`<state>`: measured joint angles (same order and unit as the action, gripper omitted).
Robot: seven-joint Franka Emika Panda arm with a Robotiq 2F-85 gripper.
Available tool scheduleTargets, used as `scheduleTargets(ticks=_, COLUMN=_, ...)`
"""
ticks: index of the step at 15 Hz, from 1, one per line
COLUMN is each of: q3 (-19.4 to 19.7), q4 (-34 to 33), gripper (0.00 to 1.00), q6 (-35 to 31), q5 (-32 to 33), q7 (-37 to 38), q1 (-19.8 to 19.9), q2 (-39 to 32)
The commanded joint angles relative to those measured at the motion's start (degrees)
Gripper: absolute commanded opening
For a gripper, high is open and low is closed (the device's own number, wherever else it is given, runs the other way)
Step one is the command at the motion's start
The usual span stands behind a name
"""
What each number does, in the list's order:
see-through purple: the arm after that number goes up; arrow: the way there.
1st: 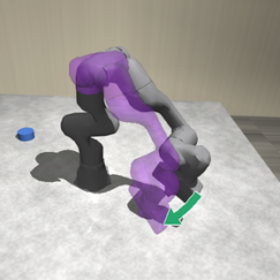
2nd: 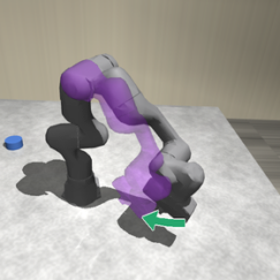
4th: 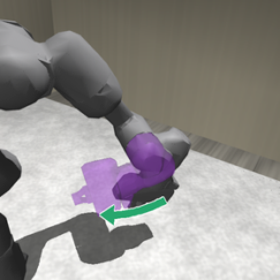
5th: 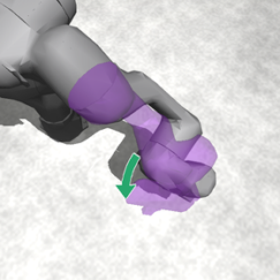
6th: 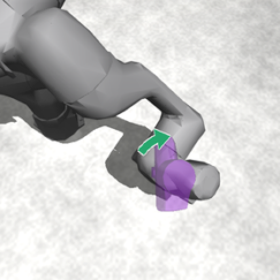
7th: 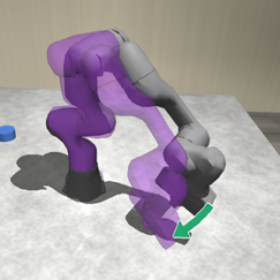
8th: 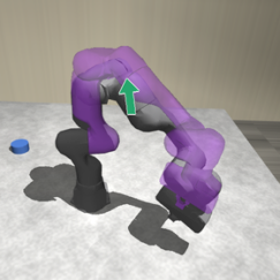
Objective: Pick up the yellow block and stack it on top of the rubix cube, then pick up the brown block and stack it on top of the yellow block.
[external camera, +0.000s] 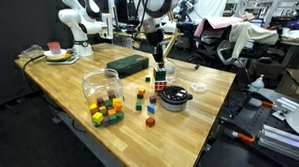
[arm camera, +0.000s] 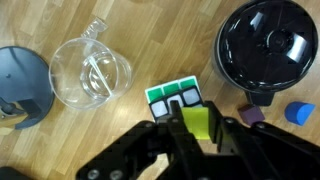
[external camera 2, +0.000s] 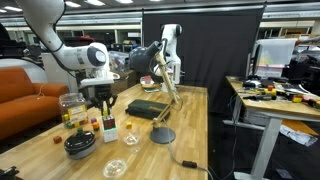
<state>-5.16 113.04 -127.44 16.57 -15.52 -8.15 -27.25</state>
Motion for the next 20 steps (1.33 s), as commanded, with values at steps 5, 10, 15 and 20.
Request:
scheduleTargets(ticks=5, q3=-0.2, q4=-3.8, gripper=0.07, q6=4.3, q5=2.2, q7=-1.1, q1=-0.7, q2=-3.2)
scheduleTargets(ticks=10, q3=0.0, q4=-4.5, gripper=0.07, q6=4.9, q5=2.7, q7=-1.3, q1=-0.7, q2=-3.5)
scheduleTargets(ticks=15, q3=0.3, q4=-6.2, gripper=0.07, q6=5.5, q5=3.3, q7=-1.0, q1=-0.6, q2=-4.5)
scheduleTargets(ticks=20, q3=0.4, q4=-7.7, gripper=0.54, q6=7.2, q5=3.4, q7=-1.5, q1=-0.7, q2=-5.3)
